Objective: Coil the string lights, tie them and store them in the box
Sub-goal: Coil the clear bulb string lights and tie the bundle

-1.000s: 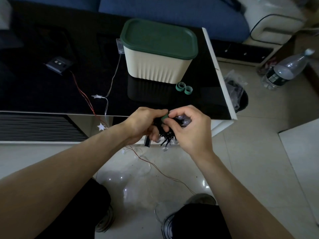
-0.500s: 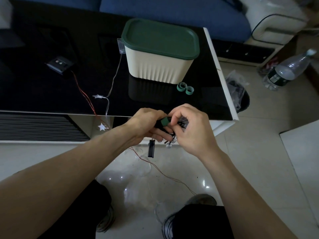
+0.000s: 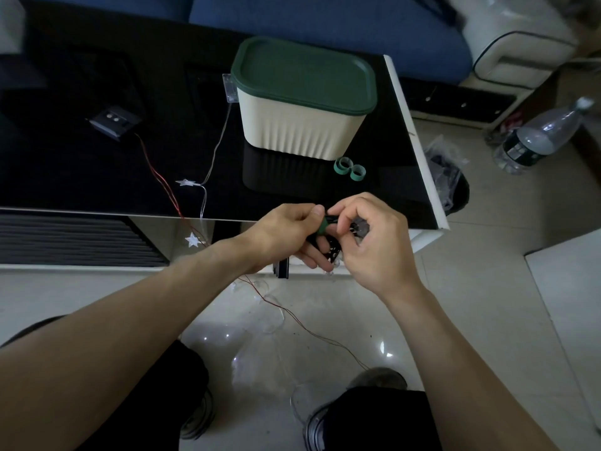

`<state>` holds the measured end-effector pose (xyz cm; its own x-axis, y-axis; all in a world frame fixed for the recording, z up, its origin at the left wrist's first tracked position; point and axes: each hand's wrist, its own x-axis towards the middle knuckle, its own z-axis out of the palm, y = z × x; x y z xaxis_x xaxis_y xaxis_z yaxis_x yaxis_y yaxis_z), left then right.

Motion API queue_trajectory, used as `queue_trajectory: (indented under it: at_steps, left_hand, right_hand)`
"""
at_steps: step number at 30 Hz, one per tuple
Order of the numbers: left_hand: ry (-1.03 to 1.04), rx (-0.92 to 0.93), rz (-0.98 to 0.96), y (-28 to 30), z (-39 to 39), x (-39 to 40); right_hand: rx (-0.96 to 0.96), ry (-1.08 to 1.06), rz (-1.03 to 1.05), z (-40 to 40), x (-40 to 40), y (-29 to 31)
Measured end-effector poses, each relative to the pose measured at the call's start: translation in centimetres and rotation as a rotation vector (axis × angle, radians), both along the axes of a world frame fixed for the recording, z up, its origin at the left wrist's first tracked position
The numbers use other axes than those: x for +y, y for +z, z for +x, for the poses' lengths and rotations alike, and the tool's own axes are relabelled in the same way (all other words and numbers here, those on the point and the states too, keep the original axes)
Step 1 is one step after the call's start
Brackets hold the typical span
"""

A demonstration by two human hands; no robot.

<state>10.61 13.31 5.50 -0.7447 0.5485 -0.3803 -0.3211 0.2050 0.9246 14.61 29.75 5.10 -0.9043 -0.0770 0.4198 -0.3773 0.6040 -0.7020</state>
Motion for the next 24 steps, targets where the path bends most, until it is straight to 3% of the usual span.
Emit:
queue_trajectory:
  at_steps: [8, 15, 19, 24]
  left_hand:
    - [-0.082, 0.073, -0.053, 0.0, -0.3, -0.1]
    - [-0.087, -0.036, 0.071, 0.0, -0.2, -0.8]
    - [-0.094, 0.04, 0.018, -0.2, -0.5, -0.8]
    - [-0.076, 0.163, -0.125, -0.6, -0.4, -0.5]
  right_hand:
    - [0.021, 0.002, 0.013, -0.4, -0.2, -0.2]
    - [0.031, 0.017, -0.047, -0.1, 0.3, 0.5]
    - [0.027, 0.026, -0.061, 0.1, 0.0, 0.5]
    - [-0.248, 0.029, -0.102, 0.2, 0.1, 0.5]
